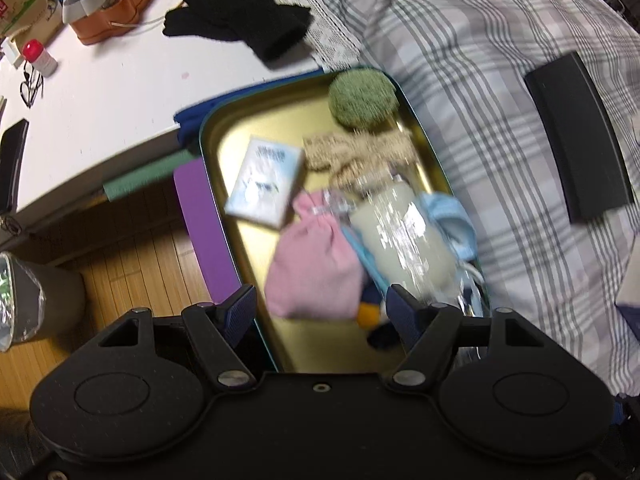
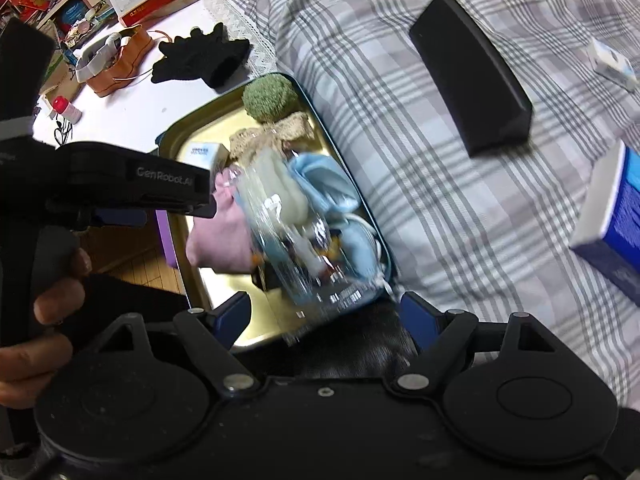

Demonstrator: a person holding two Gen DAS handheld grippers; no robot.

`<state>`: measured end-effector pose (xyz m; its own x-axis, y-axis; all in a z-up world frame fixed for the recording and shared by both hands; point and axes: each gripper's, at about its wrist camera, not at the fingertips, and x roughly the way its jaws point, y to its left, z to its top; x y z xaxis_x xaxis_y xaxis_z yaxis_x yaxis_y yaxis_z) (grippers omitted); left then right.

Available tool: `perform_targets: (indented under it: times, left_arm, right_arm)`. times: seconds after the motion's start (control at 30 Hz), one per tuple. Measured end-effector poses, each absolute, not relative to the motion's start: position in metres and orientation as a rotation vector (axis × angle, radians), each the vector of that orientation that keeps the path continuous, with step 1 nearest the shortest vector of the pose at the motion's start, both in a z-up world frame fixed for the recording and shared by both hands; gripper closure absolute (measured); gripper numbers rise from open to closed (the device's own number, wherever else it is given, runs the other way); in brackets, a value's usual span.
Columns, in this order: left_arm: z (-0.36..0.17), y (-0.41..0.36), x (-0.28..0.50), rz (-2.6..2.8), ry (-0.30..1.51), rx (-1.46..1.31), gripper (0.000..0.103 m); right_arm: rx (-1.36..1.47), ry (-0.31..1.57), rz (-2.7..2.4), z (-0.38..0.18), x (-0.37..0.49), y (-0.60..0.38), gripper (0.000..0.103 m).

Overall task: Organize soft objects
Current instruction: 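Withdraw both tools from the tray back over the bed items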

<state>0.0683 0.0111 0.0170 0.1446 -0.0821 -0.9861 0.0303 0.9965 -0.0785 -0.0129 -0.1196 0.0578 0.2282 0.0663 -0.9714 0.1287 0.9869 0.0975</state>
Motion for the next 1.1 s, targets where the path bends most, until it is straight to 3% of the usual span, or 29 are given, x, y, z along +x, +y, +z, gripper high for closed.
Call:
perform_targets:
  times: [0.47, 1.1]
  left_arm:
    - [0.027, -0.064, -0.008, -0.273, 1.5, 0.079, 0.035]
    - [0.05, -0.189, -0.059, -0.49, 1.417, 0.31, 0.035]
  right_arm:
    - [0.259, 1.3, -0.154, 0.073, -0.095, -0.192, 0.021]
    - [0.474, 1.135, -0.507, 0.091, -0.189, -0.339, 0.022]
